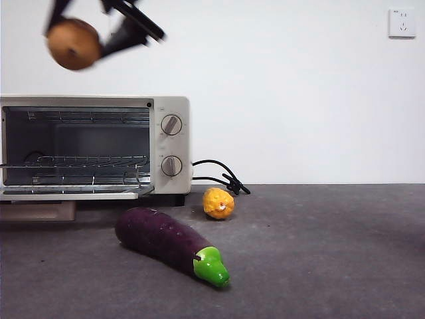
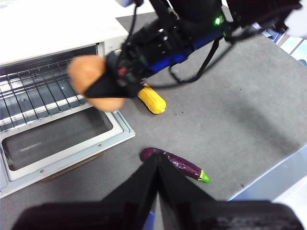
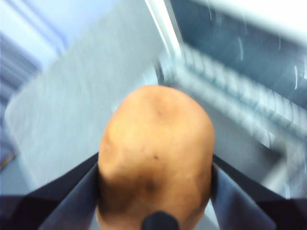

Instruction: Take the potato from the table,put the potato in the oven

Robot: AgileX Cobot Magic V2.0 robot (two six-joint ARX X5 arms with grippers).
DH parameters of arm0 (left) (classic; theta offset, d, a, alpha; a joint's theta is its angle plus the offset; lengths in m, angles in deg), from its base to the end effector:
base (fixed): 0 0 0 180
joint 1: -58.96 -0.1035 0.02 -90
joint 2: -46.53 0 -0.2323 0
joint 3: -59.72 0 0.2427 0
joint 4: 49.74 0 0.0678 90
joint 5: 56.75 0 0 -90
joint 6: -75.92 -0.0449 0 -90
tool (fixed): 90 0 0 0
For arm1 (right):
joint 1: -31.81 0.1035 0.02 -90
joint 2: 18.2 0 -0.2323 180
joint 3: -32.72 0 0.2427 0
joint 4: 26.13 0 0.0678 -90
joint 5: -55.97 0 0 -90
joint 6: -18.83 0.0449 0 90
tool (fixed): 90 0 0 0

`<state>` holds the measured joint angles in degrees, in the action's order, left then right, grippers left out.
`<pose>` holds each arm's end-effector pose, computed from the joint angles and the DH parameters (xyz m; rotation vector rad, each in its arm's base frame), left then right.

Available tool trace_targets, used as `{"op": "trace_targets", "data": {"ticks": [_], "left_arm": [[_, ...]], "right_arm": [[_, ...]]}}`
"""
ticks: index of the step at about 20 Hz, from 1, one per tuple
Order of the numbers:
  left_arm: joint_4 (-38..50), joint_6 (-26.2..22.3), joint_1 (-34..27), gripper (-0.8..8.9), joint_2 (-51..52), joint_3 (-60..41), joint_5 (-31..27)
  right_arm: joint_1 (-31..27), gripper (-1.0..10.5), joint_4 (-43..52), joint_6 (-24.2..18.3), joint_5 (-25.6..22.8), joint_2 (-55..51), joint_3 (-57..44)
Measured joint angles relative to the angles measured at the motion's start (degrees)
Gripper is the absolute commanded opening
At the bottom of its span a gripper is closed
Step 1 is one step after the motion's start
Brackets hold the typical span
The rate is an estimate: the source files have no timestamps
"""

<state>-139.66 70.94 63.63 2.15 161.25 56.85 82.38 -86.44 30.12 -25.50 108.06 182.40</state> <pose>0.0755 -0.0242 0.4109 -0.0121 0.5482 -0.5039 0.2933 0.3671 0.3199 -0.0673 0.7206 0.9254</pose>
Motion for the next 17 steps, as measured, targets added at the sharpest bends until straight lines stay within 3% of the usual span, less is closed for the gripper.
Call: {"op": "trace_targets", "data": {"ticks": [10, 14, 17], "left_arm": [[0.0, -0.4, 0.0, -0.05, 0.0, 0.0, 0.0], [0.0, -0.5, 0.0, -0.05, 0.0, 0.0, -1.9], [0.0, -0.5, 0.1, -0.05, -0.3, 0.0, -4.0]], "right_arm": [[0.1, 0.2, 7.0, -0.6, -4.1, 6.0, 0.0], [-0.9, -0.1, 8.8, -1.2, -11.4, 10.9, -0.2], [-1.8, -0.1, 13.0, -3.6, -13.6, 11.3, -0.2]]}}
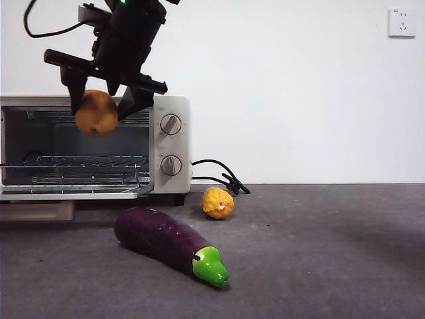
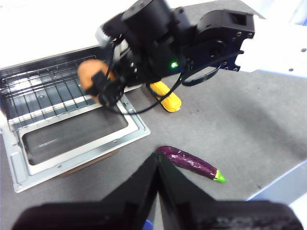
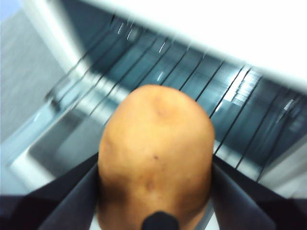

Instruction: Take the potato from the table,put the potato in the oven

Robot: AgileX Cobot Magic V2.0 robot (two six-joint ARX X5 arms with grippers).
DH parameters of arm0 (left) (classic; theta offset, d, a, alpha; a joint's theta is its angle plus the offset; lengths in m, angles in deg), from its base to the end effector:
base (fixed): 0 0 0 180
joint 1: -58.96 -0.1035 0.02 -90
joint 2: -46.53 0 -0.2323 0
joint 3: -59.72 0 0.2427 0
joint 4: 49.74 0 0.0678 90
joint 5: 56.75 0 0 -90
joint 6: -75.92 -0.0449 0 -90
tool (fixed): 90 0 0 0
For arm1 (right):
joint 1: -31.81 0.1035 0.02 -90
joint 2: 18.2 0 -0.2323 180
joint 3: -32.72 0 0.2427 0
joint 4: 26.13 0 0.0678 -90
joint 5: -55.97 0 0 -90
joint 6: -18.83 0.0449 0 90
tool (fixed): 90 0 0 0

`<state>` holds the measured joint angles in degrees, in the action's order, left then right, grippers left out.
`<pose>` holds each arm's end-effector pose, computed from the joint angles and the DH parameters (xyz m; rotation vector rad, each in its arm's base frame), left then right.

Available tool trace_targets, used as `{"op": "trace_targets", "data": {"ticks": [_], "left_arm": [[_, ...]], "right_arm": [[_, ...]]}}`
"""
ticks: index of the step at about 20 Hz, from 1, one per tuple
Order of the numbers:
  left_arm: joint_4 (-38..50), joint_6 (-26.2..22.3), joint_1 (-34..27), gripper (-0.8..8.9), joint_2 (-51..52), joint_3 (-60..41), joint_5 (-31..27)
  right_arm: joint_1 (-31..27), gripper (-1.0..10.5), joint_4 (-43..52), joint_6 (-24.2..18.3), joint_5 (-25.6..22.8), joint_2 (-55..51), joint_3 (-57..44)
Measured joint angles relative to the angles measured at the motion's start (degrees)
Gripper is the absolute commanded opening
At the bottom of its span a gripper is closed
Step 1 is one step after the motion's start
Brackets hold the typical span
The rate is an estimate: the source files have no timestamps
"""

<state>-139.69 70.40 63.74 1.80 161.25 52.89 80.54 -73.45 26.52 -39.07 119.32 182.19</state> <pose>0.0785 -0.0217 0.4099 0.0169 0.5572 -0.4414 0.3463 0.3886 0.2455 -0.1614 0.6105 0.6965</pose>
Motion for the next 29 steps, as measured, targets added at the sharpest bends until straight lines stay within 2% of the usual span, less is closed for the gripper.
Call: {"op": "trace_targets", "data": {"ticks": [8, 12, 18, 29], "left_arm": [[0.0, 0.0, 0.8, -0.05, -0.5, 0.0, 0.0], [0.0, 0.0, 0.8, -0.05, -0.7, 0.0, 0.0], [0.0, 0.0, 0.8, -0.05, -1.0, 0.0, 0.0], [0.0, 0.0, 0.8, -0.05, -1.1, 0.0, 0.0]], "right_arm": [[-1.4, -0.1, 5.7, -1.5, -1.2, 3.9, 0.0], [-1.9, -0.1, 9.5, -3.3, -4.3, 3.9, 0.0], [-2.3, -0.1, 13.3, -4.5, -4.3, 5.7, 0.0], [-2.6, 0.1, 13.8, -5.3, -4.2, 7.7, 0.0]]}}
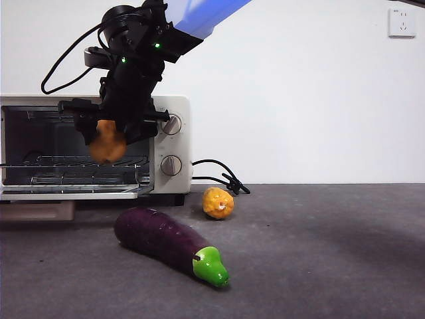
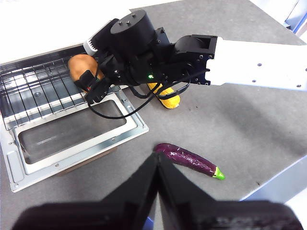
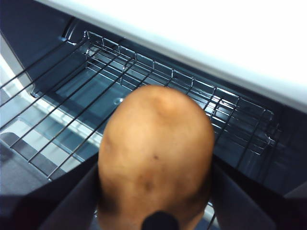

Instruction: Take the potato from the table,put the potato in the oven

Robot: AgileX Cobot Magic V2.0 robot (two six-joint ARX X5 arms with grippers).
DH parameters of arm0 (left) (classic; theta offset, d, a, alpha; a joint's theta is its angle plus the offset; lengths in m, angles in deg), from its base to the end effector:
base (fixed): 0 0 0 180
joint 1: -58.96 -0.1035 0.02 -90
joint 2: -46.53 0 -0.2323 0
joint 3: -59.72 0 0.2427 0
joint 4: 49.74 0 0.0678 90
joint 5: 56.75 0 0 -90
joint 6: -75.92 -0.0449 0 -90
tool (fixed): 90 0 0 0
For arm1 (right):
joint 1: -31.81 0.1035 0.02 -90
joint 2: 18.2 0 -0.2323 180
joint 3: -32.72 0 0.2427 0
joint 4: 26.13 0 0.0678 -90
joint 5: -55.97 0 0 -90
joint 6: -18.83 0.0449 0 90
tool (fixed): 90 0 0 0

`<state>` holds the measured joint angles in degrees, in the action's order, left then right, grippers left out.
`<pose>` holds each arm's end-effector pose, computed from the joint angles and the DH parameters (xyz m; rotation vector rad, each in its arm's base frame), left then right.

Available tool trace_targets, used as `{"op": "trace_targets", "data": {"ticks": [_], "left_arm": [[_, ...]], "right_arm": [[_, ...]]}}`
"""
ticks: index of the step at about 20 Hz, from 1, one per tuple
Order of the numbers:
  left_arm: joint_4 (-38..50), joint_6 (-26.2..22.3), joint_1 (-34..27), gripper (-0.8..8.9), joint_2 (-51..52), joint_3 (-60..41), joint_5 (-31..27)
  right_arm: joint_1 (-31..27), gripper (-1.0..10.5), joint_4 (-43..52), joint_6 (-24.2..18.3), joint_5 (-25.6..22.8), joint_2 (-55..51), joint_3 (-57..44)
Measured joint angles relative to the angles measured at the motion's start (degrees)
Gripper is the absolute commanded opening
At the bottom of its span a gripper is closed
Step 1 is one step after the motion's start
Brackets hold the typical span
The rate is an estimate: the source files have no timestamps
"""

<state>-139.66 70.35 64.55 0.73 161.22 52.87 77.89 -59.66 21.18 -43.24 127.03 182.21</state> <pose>0.0840 -0.0234 0.4086 0.0193 0.5759 -0.4552 0.3871 0.3917 0.1992 -0.2022 0.4727 0.6192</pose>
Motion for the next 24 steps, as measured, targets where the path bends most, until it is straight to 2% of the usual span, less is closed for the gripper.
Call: {"op": "trace_targets", "data": {"ticks": [1, 3, 7, 16, 24], "left_arm": [[0.0, 0.0, 0.0, -0.05, 0.0, 0.0, 0.0], [0.0, 0.0, 0.0, -0.05, 0.0, 0.0, 0.0], [0.0, 0.0, 0.0, -0.05, 0.0, 0.0, 0.0], [0.0, 0.0, 0.0, -0.05, 0.0, 0.0, 0.0], [0.0, 0.0, 0.0, -0.05, 0.0, 0.0, 0.0]], "right_arm": [[0.0, 0.5, 0.0, 0.0, 0.0, 0.0, 0.0], [0.0, 2.6, 0.0, 0.0, 0.0, 0.0, 0.0], [0.0, 5.3, -0.1, 0.0, 0.0, 0.0, 0.0], [0.5, 5.4, -0.4, 0.1, 0.0, 0.0, 0.1], [0.3, 5.4, -14.7, 3.2, -2.5, 0.1, 12.9]]}}
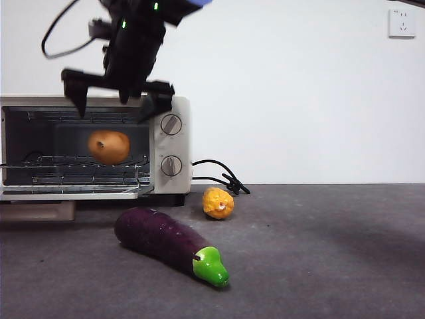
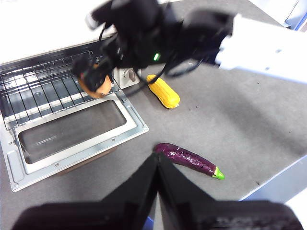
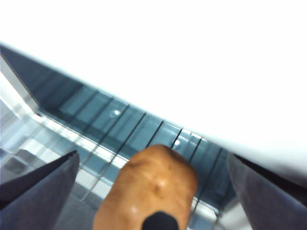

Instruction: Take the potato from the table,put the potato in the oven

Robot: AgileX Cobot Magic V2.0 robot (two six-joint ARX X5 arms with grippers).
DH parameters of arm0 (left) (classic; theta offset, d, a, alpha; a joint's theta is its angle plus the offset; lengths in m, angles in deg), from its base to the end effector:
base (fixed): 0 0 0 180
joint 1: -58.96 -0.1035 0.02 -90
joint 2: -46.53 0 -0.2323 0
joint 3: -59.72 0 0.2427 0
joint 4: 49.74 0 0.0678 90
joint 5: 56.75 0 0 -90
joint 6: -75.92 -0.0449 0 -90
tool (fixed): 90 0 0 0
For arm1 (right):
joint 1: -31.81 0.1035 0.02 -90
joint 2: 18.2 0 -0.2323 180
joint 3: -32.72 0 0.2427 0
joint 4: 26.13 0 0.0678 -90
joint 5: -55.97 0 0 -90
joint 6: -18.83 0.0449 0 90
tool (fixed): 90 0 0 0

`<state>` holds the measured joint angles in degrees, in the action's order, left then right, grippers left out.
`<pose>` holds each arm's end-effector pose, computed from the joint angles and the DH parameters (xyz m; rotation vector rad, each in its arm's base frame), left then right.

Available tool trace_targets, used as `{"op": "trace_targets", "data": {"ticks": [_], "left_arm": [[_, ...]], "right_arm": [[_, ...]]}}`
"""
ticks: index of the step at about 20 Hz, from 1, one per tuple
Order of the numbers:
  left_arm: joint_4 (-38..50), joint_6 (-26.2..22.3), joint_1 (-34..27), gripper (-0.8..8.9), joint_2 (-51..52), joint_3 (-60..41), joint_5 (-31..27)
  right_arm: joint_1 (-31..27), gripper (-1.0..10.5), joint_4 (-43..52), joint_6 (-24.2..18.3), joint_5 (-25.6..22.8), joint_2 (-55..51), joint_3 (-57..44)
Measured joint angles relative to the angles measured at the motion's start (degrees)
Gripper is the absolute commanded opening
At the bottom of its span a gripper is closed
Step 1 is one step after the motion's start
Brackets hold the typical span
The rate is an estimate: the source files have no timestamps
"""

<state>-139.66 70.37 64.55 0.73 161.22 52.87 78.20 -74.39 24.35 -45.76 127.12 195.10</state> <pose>0.0840 -0.0234 0.4086 0.0190 0.5760 -0.4551 0.3781 0.3837 0.2490 -0.1769 0.5101 0.5648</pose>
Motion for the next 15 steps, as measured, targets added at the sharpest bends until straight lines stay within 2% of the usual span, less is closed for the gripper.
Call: {"op": "trace_targets", "data": {"ticks": [6, 7, 8, 10, 11, 12, 15], "left_arm": [[0.0, 0.0, 0.0, -0.05, 0.0, 0.0, 0.0], [0.0, 0.0, 0.0, -0.05, 0.0, 0.0, -0.7], [0.0, 0.0, 0.0, -0.05, 0.0, 0.0, -2.4], [0.1, 0.0, 0.0, -0.06, 0.0, -0.2, -9.2], [0.1, 0.0, 0.0, -0.07, 0.0, -0.9, -13.8], [0.1, 0.0, 0.0, -0.08, 0.1, -1.9, -16.4], [0.3, 0.0, 0.0, -0.08, -0.3, -8.7, -16.5]], "right_arm": [[0.3, 5.3, -15.2, 0.3, 0.0, 0.0, 10.6], [0.5, 5.0, -19.9, 1.0, 0.0, 0.0, 12.8], [0.5, 4.0, -24.1, 1.5, 0.0, 0.0, 14.6], [0.9, 1.1, -33.0, 2.1, -0.1, 0.1, 19.0], [1.2, 0.3, -36.5, 2.2, -0.1, 0.1, 22.0], [1.6, 0.3, -38.6, 2.2, -0.1, 0.2, 24.7], [2.0, 0.3, -43.7, 2.2, -0.5, 0.0, 32.4]]}}
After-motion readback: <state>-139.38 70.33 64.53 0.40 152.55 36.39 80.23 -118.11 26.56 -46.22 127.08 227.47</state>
